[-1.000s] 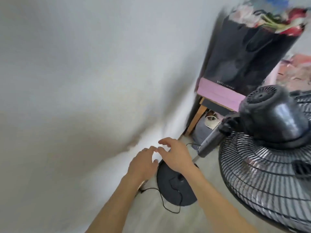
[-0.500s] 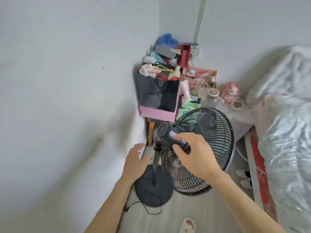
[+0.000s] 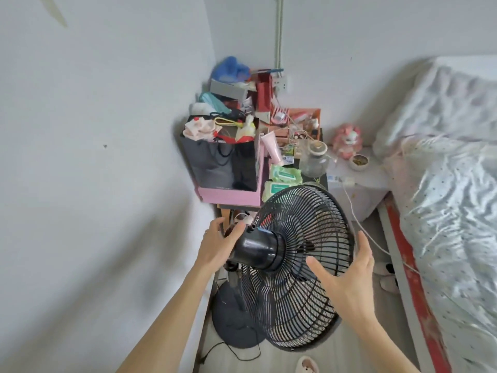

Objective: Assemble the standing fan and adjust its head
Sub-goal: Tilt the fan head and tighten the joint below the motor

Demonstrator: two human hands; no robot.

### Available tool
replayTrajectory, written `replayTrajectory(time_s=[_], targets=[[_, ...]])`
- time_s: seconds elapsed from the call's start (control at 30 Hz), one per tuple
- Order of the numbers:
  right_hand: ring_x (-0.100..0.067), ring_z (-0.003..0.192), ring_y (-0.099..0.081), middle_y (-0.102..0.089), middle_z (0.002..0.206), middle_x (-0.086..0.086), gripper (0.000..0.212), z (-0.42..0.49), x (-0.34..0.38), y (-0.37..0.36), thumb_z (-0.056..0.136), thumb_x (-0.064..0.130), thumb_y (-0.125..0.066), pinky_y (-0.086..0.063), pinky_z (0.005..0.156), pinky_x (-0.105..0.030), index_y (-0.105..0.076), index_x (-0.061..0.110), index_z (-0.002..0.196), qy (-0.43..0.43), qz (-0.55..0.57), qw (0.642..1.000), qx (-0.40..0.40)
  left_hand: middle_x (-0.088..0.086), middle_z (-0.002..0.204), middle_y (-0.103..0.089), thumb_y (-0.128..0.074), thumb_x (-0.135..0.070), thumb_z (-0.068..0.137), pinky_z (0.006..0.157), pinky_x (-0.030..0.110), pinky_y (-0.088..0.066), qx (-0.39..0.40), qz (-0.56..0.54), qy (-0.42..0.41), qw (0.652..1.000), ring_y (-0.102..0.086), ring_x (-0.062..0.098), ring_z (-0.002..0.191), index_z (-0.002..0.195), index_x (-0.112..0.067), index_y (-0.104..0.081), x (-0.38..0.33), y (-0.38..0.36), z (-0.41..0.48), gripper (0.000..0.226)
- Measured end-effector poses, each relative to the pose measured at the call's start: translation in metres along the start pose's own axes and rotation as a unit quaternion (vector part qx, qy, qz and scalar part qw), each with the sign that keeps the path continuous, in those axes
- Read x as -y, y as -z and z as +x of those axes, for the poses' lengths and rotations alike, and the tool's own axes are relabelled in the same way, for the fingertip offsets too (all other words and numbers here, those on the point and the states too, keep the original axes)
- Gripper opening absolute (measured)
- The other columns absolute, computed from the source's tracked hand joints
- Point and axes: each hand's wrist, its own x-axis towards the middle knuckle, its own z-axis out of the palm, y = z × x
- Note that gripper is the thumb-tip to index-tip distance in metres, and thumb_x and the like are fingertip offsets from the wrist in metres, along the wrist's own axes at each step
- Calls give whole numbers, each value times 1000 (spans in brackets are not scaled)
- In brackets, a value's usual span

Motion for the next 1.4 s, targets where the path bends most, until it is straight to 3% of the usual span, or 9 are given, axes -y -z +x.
replayTrajectory(time_s=[0.13, 0.23, 0.33, 0.47, 0.7, 1.0, 1.13, 1.27, 1.4], targets=[[-25, 143, -37, -31, 160, -3, 121, 10, 7, -5, 65, 56, -86, -37, 113, -52, -11, 30, 157, -49, 21, 998, -34, -2, 150, -42, -67, -75, 72, 96, 40, -41, 128, 16, 69, 989, -45, 28, 133, 149, -30, -29, -4, -7, 22, 97], [-28, 129, -53, -51, 146, -1, 117, 12, 11, -8, 62, 67, -83, -46, 105, -53, -16, 35, 153, -102, 2, 994, -41, 3, 153, -39, -71, -75, 66, 102, 43, -43, 161, 33, 100, 981, -45, 33, 135, 154, -26, -20, 2, -10, 39, 113], [-24, 117, -58, -60, 132, 2, 111, 9, 16, -13, 67, 58, -84, -48, 103, -46, -22, 31, 154, -113, -7, 992, -57, 7, 153, -41, -68, -80, 52, 109, 50, -41, 163, 33, 91, 982, -46, 33, 133, 154, -28, -18, 12, -11, 46, 125], [-15, 103, -50, -53, 115, 8, 106, 11, 34, -17, 71, 48, -86, -45, 101, -43, -24, 28, 156, -114, -17, 991, -61, 11, 148, -46, -67, -72, 63, 109, 52, -41, 100, -22, 96, 990, -49, 37, 129, 153, -27, -21, 20, -14, 37, 111], [-16, 100, -60, -61, 108, 14, 101, 16, 46, -26, 70, 48, -86, -48, 91, -37, -29, 36, 151, -92, -33, 993, -71, 4, 121, -60, -76, -61, 49, 98, 49, -52, 55, -152, 97, 982, -61, 29, 107, 129, -23, -43, 24, -13, 38, 95], [-18, 112, -52, -56, 126, 7, 101, 15, 62, -36, 70, 57, -83, -44, 103, -45, -28, 34, 151, -75, -72, 990, -91, 2, 118, -63, -78, -52, 67, 91, 38, -49, 36, -166, 104, 980, -61, 25, 105, 133, -18, -46, 29, -9, 44, 81], [-19, 107, -54, -60, 128, 1, 97, 16, 68, -37, 72, 53, -83, -45, 101, -44, -30, 34, 151, -74, -83, 989, -93, -2, 109, -64, -80, -49, 64, 94, 41, -52, 27, -178, 109, 978, -63, 22, 100, 127, -18, -49, 26, -9, 41, 77], [-29, 119, -58, -61, 131, -2, 96, 18, 74, -33, 72, 55, -81, -45, 100, -44, -30, 34, 151, -74, -105, 986, -104, 1, 115, -65, -75, -59, 48, 96, 46, -53, 33, -200, 107, 973, -65, 25, 102, 131, -18, -48, 17, -10, 40, 96], [-30, 119, -59, -62, 132, -1, 96, 16, 72, -32, 71, 60, -80, -45, 101, -45, -31, 36, 149, -83, -124, 983, -107, 0, 109, -64, -80, -41, 72, 93, 42, -54, 19, -203, 94, 975, -64, 23, 100, 123, -17, -50, 23, -16, 38, 64]])
